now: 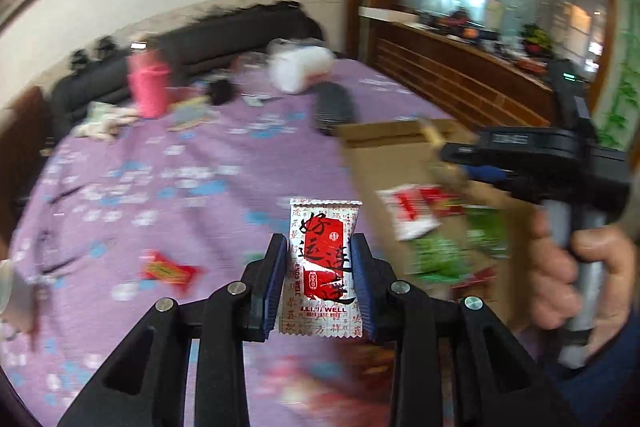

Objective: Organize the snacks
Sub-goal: 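Carry the red-and-white packet and yellow cake bar over the tray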

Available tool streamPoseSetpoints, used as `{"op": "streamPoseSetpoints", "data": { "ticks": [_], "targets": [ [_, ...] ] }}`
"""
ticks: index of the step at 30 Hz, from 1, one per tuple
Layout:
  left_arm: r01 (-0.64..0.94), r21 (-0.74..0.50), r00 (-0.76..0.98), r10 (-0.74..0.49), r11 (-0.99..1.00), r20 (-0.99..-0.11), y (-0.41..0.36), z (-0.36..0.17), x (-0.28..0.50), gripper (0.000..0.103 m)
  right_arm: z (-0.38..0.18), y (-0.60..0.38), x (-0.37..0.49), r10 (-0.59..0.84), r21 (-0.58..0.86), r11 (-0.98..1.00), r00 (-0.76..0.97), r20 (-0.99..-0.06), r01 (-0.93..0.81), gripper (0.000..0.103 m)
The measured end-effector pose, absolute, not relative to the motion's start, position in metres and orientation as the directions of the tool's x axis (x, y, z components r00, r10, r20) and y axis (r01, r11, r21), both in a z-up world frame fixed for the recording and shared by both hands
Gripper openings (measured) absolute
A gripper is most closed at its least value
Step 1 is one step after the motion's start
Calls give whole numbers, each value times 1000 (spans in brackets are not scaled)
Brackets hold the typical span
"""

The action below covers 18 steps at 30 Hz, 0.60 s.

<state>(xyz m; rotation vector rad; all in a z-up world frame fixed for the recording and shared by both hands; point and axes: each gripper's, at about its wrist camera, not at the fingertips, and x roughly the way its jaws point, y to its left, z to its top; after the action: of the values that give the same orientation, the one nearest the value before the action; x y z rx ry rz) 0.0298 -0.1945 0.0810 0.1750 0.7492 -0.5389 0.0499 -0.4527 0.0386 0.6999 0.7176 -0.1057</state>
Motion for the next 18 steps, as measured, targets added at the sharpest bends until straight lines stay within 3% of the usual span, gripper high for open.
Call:
{"op": "streamPoseSetpoints", "data": {
  "ticks": [7,18],
  "targets": [
    [633,-112,472,-497,766,-728,-261,54,16,31,32,-466,51,70,485,778,713,-698,399,36],
    [664,-117,435,-509,738,-743,-263,26,20,31,25,-461,57,16,402,808,665,-746,432,36]
  ]
}}
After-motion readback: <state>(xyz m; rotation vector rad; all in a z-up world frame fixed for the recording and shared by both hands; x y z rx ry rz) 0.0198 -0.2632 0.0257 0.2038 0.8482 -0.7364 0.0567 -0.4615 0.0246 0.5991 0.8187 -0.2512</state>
